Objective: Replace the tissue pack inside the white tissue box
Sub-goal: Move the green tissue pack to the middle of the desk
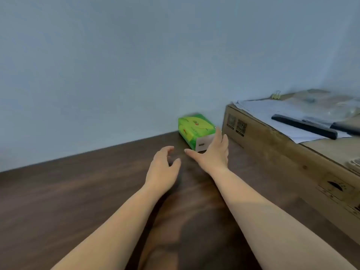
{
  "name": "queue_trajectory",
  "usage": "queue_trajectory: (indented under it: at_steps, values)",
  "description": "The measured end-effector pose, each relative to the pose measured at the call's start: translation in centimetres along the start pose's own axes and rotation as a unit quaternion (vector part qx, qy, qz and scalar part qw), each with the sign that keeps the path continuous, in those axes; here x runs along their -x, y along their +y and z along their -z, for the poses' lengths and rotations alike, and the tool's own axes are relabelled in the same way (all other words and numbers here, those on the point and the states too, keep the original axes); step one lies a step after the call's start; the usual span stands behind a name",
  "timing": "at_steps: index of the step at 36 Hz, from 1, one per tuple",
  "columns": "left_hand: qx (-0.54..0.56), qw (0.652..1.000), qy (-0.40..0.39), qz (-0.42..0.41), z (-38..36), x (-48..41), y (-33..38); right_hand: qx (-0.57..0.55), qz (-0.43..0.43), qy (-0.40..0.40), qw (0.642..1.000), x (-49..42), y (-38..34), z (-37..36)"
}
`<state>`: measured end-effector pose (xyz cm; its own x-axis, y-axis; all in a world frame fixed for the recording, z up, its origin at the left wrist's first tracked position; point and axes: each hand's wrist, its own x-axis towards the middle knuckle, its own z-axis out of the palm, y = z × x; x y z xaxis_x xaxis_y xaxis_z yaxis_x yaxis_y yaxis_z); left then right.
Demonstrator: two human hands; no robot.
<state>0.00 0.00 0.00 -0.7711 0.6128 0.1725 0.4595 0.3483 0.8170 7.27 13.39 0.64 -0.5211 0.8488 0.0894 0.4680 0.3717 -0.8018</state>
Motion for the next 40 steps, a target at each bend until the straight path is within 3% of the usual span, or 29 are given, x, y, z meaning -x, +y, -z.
queue_trajectory:
  at_steps: [10,17,23,32,40]
  values:
    - [0.016,1.000,0.021,0.006,-0.2,-2.2,-0.3,0.022,-0.008,0.080,0.996,-3.2,-0.7,-1.6]
    - [0.032,0.998,0.038,0.025,2.0,-0.1,-0.2,-0.033,-0.001,0.054,0.998,-0.5,-1.1,-0.3]
    - [0.046,0.996,0.057,0.053,6.3,4.2,0.0,-0.103,0.024,-0.008,0.994,5.5,-2.4,0.4]
    - [0.047,0.993,0.065,0.084,15.2,14.6,-1.4,-0.144,0.136,-0.159,0.967,17.7,-5.3,0.9]
    - [0.053,0.994,0.045,0.081,19.8,24.5,-3.5,-0.152,0.123,-0.317,0.928,25.2,-5.5,0.5]
